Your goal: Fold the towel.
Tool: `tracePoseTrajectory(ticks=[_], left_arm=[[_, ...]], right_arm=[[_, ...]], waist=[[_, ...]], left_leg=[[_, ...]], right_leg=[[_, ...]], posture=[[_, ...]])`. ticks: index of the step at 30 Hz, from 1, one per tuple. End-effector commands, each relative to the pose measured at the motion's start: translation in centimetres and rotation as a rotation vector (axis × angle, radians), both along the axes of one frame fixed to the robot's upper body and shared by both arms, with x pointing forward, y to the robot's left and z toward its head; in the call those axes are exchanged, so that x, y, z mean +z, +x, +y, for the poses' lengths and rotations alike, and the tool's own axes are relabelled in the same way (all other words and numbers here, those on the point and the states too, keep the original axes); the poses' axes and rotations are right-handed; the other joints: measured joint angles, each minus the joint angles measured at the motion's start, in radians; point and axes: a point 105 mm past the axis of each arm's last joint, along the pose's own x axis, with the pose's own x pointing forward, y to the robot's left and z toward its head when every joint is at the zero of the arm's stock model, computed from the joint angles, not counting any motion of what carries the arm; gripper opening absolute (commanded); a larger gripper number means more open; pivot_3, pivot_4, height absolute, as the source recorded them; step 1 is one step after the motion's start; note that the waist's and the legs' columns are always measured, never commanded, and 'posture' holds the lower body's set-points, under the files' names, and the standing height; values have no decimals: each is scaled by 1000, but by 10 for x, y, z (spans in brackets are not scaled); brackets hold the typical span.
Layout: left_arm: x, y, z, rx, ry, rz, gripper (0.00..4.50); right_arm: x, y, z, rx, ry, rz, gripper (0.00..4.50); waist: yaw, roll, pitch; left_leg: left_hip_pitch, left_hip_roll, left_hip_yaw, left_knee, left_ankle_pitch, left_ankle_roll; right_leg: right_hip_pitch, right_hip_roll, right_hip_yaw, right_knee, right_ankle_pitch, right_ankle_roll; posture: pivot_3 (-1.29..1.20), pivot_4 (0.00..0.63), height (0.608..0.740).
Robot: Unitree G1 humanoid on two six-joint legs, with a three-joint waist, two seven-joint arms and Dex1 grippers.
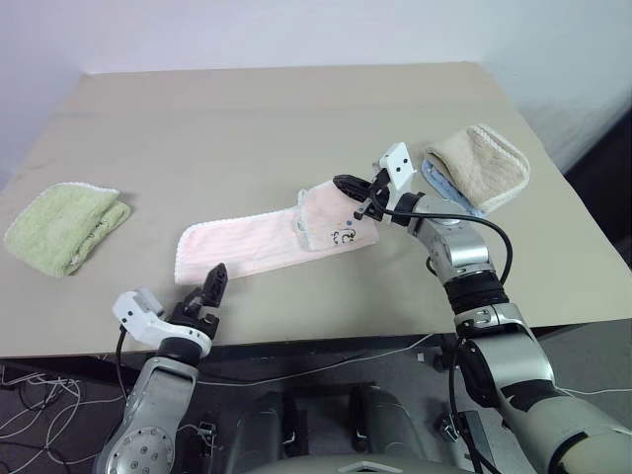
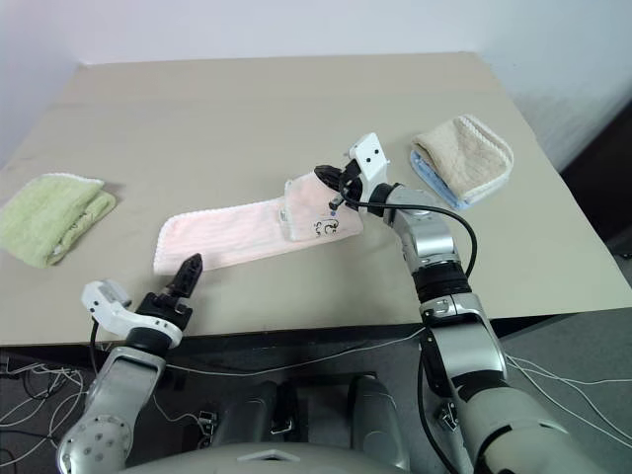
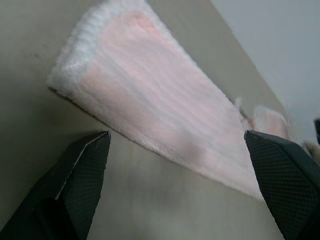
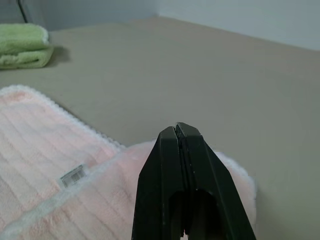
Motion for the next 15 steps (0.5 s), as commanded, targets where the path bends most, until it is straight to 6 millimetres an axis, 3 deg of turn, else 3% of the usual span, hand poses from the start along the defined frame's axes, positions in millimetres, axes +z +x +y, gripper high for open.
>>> tracePoseTrajectory(ticks=[1,5,11,15], left_arm=[[-1,2,23,131,-53,43,4500],[-8,14,34,162,-95,95,4500],[-5,25,31,99,-116,87,4500],[-1,28,29,78,-122,61,3568]], right_arm=[[31,-1,2,13,38,-89,12],[31,-2,1,5,48,-86,12],[30,-6,-1,-11,57,-86,12],[31,-8,-4,-31,62,-91,0]], waist=[[0,0,0],[2,0,0],[5,0,0],[8,0,0]], left_leg=[[0,0,0,0,0,0],[0,0,0,0,0,0],[1,0,0,0,0,0],[1,0,0,0,1,0]], right_leg=[[0,0,0,0,0,0],[1,0,0,0,1,1],[1,3,-1,1,1,1],[1,3,-1,1,1,1]], posture=[[0,150,740],[0,150,740],[0,150,740],[0,150,740]])
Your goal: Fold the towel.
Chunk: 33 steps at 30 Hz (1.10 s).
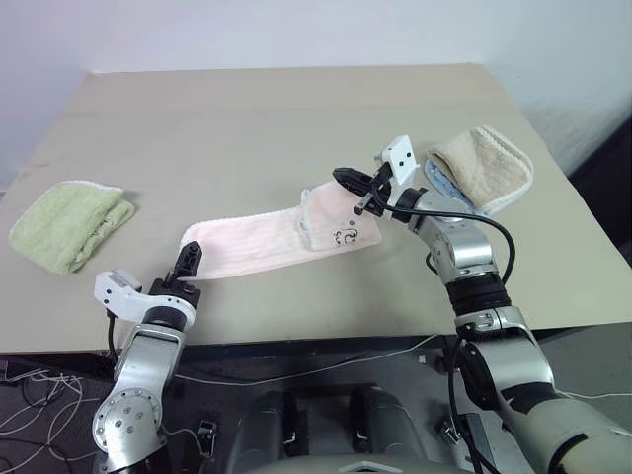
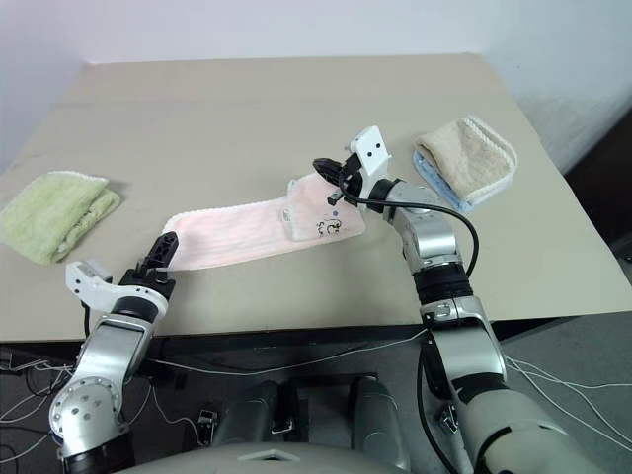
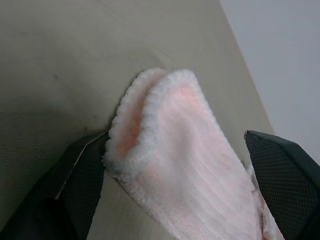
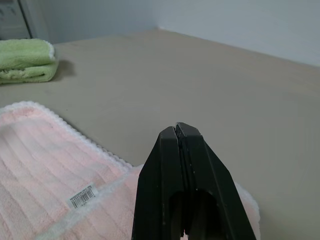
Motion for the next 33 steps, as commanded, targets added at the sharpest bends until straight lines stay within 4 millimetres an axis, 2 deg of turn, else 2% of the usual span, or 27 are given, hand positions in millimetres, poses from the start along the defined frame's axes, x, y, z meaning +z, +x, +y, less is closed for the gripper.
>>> tracePoseTrajectory(ticks=[1,10,13,17,23,25,26,29,33], left_arm=[[-2,2,4,4,-11,2,3218],[9,13,7,-5,-32,-62,88],[14,15,11,-1,-24,-82,16],[33,18,41,63,11,-153,16],[76,16,84,113,131,-286,16],[91,16,89,97,175,-334,16],[100,18,87,69,209,-358,16],[125,26,64,-71,323,-438,16],[148,38,-4,-364,482,-554,16]], right_arm=[[18,-3,-7,-23,37,-57,0],[18,-5,-12,-51,41,-68,0],[19,-6,-13,-57,42,-71,0],[21,-7,-15,-66,47,-80,0],[24,-7,-18,-83,48,-93,0],[24,-7,-19,-87,49,-97,0],[25,-7,-20,-90,50,-98,0],[25,-6,-22,-104,51,-101,0],[25,-5,-26,-122,56,-101,0]], waist=[[3,0,0],[19,-1,0],[18,-1,0],[17,-1,0],[15,-1,1],[15,-1,1],[16,-1,1],[20,-2,1],[22,-2,1]], left_leg=[[0,0,0,0,0,0],[-1,0,0,0,1,-2],[-1,0,0,0,1,-2],[-1,0,0,0,1,-2],[-1,0,0,0,2,-5],[-1,0,0,0,2,-5],[-1,0,0,0,2,-5],[-1,0,0,0,1,-8],[-2,-1,0,0,1,-8]], right_leg=[[0,0,0,0,0,0],[0,-1,0,-1,-1,-2],[0,-1,0,-1,-1,-2],[-1,0,0,-1,-1,-2],[-1,0,0,-2,-1,-2],[-1,0,0,-2,-1,-2],[-1,0,0,-2,-1,-2],[-1,0,0,-2,-1,-2],[-1,0,0,-2,0,-1]], posture=[[0,150,740],[0,150,740],[0,150,740],[0,150,740],[0,150,740],[0,150,740],[0,150,740],[0,150,740],[0,150,740]])
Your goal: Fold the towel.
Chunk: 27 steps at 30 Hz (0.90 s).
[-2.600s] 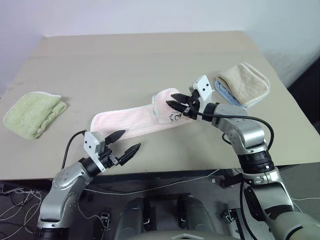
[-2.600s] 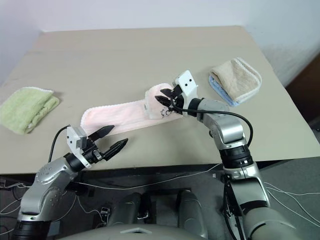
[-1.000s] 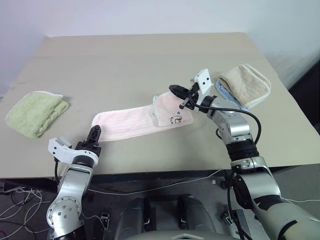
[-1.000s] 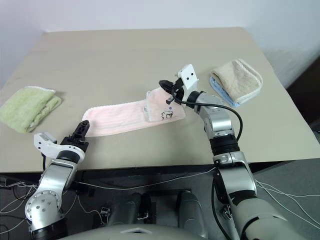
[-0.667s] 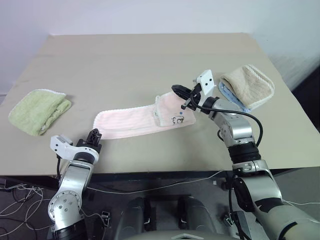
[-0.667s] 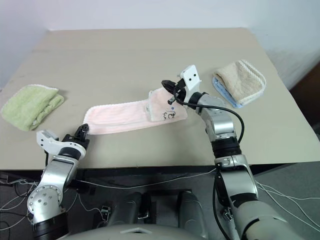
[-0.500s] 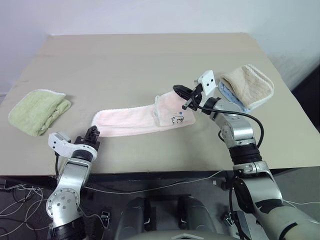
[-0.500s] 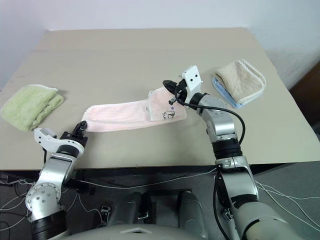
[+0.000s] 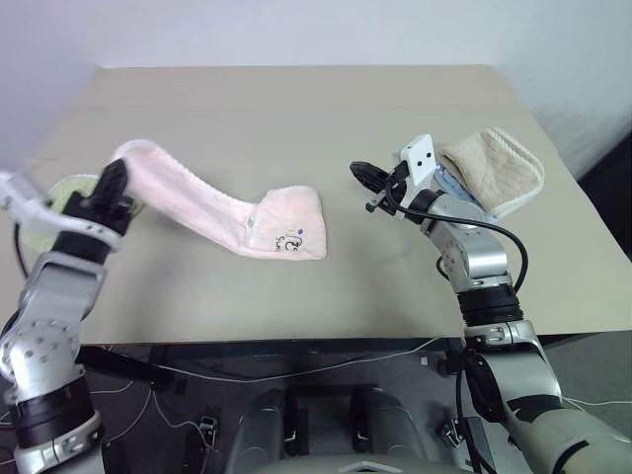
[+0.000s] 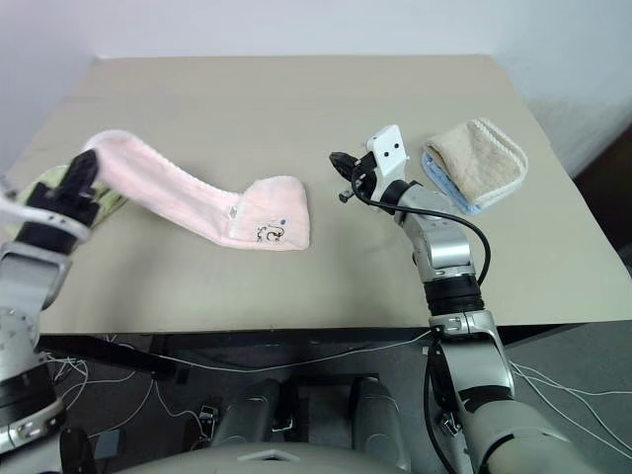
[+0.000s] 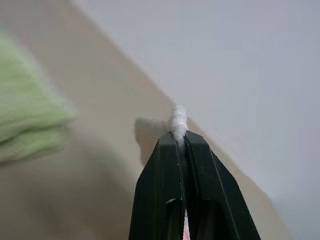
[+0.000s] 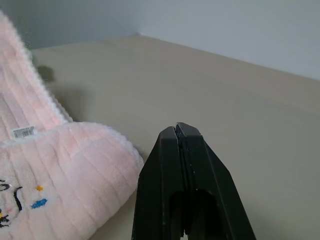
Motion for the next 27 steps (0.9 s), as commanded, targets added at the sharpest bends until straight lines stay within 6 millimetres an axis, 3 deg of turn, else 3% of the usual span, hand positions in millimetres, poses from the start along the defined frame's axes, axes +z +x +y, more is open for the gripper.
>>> tracePoseTrajectory(ticks=[1,3,5,11,15,20,24,27], left_arm=[[21,3,-66,-242,208,-97,16],[19,7,-126,-434,322,-133,16],[11,7,-164,-552,405,-148,16],[-29,3,-226,-739,656,-162,16],[-53,12,-238,-758,705,-63,16],[-67,16,-234,-737,739,-9,16],[-69,21,-225,-701,709,18,1024],[-66,20,-221,-697,656,13,2110]], right_arm=[[19,-1,-6,-15,32,-65,0],[18,-1,-9,-30,35,-65,0],[18,-1,-11,-42,38,-67,0],[17,-4,-18,-72,40,-70,0],[17,-7,-23,-91,39,-71,0],[16,-9,-26,-102,39,-67,0],[14,-10,-23,-97,33,-62,0],[13,-9,-19,-88,30,-60,0]], waist=[[-2,0,0],[-6,0,1],[4,0,1],[-9,1,2],[-5,1,2],[-5,1,2],[-3,0,2],[-3,0,2]], left_leg=[[0,0,0,0,0,0],[0,0,1,-1,0,0],[0,1,0,-2,3,0],[0,2,2,-3,4,0],[0,3,1,-3,5,-2],[0,3,1,-2,5,-1],[0,3,1,-2,5,-1],[0,3,1,-2,4,-1]], right_leg=[[0,0,0,0,0,0],[0,0,1,0,0,1],[0,2,-1,0,0,1],[-2,4,1,-1,0,1],[-2,5,1,0,0,1],[-2,5,1,0,0,1],[-2,4,1,0,0,1],[-2,4,1,0,0,1]], posture=[[0,150,740],[0,150,740],[0,150,740],[0,150,740],[0,150,740],[0,150,740],[0,150,740],[0,150,740]])
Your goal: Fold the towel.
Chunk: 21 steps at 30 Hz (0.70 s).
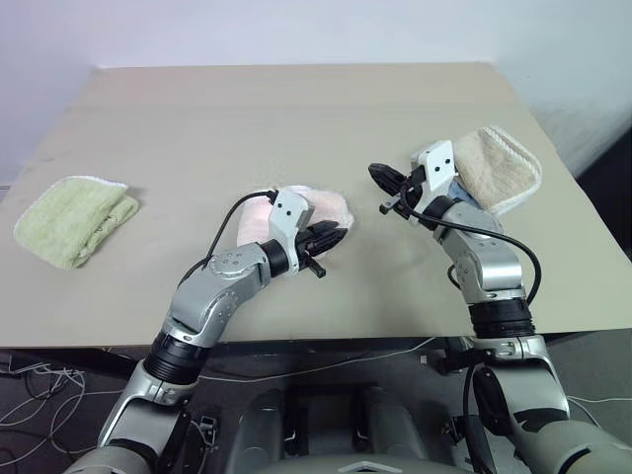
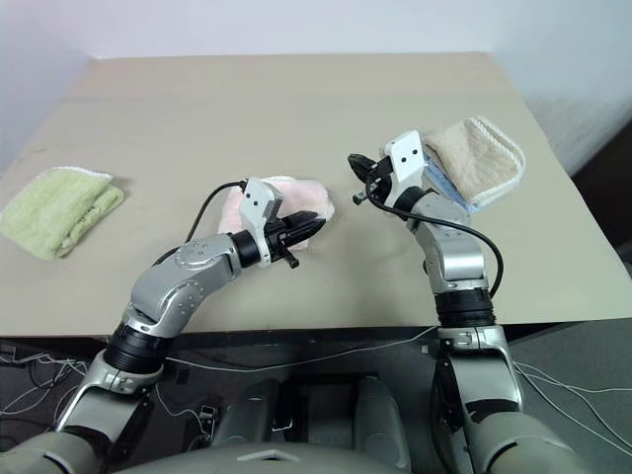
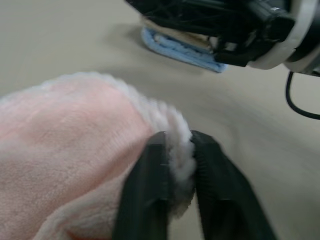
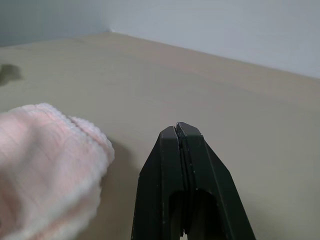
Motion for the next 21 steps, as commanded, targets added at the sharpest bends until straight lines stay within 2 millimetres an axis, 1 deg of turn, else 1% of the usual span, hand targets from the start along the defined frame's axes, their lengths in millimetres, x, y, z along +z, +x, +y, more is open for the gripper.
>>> tracePoseTrajectory(ticks=[1,5,6,7,9,10,12,14,15,16,17,18,21], left_arm=[[15,-3,4,1,-69,-29,2478],[24,-9,9,-1,-140,-30,3860],[29,-10,11,1,-175,-29,4216],[41,-12,20,11,-263,-32,4486],[56,-14,38,44,-363,-54,4486],[60,-14,44,58,-383,-63,4486],[59,-13,57,101,-369,-76,4486],[55,-11,65,128,-340,-68,4486],[51,-10,72,149,-302,-80,4486],[46,-9,78,171,-263,-86,4120],[43,-8,83,186,-236,-92,3929],[37,-6,87,201,-200,-94,3625],[27,-3,91,211,-157,-84,2576]], right_arm=[[17,-4,5,18,11,-59,0],[18,-4,8,28,7,-60,0],[18,-4,9,32,7,-61,0],[18,-5,10,39,9,-57,0],[17,-7,13,59,10,-49,0],[17,-8,15,65,11,-45,0],[16,-10,19,83,20,-36,0],[16,-12,23,103,24,-28,0],[14,-15,30,132,29,-20,0],[13,-18,39,163,34,-10,0],[12,-20,44,184,38,-3,0],[9,-23,53,214,43,10,0],[3,-27,69,265,54,43,0]], waist=[[0,0,0],[0,0,0],[0,0,0],[0,0,0],[-1,0,0],[-1,0,0],[-1,0,0],[-2,0,0],[-1,0,0],[-1,0,0],[-2,0,0],[-2,0,0],[0,0,0]], left_leg=[[0,0,0,0,0,0],[0,0,0,0,0,0],[0,0,0,0,0,0],[0,0,0,0,0,0],[0,0,0,1,0,0],[0,0,0,1,0,0],[0,0,-1,1,0,0],[0,0,-1,1,0,0],[0,0,-1,1,0,0],[0,0,-1,1,0,0],[0,0,-1,1,0,0],[0,0,-1,1,0,0],[0,0,-1,1,0,0]], right_leg=[[0,0,0,0,0,0],[0,0,0,0,0,0],[0,0,0,0,0,0],[0,0,0,0,0,0],[0,0,0,0,0,0],[0,0,0,0,0,0],[0,0,0,0,0,0],[1,0,0,0,0,0],[1,0,0,0,0,0],[1,0,0,0,0,0],[1,0,0,0,0,0],[1,0,0,0,0,0],[1,0,-1,0,0,0]], posture=[[0,150,740],[0,150,740],[0,150,740],[0,150,740],[0,150,740],[0,150,740],[0,150,740],[0,150,740],[0,150,740],[0,150,740],[0,150,740],[0,150,740],[0,150,740]])
